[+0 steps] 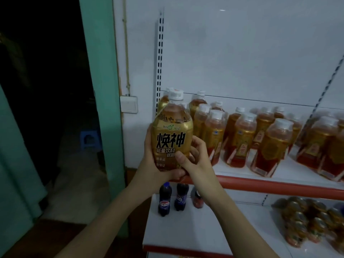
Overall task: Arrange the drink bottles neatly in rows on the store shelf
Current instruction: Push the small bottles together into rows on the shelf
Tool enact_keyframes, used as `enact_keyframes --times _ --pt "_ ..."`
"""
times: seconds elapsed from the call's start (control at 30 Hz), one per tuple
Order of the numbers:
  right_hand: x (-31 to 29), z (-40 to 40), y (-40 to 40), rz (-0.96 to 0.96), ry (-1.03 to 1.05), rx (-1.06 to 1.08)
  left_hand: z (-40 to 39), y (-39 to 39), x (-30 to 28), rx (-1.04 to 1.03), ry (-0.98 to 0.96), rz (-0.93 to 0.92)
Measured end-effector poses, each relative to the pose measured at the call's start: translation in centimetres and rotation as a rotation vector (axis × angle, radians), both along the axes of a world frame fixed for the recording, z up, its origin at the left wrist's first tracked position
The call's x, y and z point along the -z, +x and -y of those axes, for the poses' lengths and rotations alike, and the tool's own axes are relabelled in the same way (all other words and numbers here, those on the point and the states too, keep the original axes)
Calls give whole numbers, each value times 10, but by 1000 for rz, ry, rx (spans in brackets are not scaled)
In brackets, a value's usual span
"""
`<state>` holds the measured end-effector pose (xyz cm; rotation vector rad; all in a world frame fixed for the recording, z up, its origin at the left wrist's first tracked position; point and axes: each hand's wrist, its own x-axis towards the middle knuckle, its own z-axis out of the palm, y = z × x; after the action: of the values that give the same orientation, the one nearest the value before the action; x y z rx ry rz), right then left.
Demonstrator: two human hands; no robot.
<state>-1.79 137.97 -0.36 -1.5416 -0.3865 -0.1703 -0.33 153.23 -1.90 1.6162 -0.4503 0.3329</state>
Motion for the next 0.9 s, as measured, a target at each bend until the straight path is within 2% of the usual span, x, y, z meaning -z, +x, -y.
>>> enact_keyframes --times 0.2,0.5,0.67,0.9 --pt "1 -23 58 -17 -58 -68 -20 46 4 -53 -49 -2" --pt "23 -28 149 -131 -8 -149 -33 125 9 -110 108 -47" --pt "34 -30 166 -151 -17 -159 -28 143 21 -169 109 -47" --pt "38 -28 166 -141 -43 -117 -20 154 20 -94 91 -66"
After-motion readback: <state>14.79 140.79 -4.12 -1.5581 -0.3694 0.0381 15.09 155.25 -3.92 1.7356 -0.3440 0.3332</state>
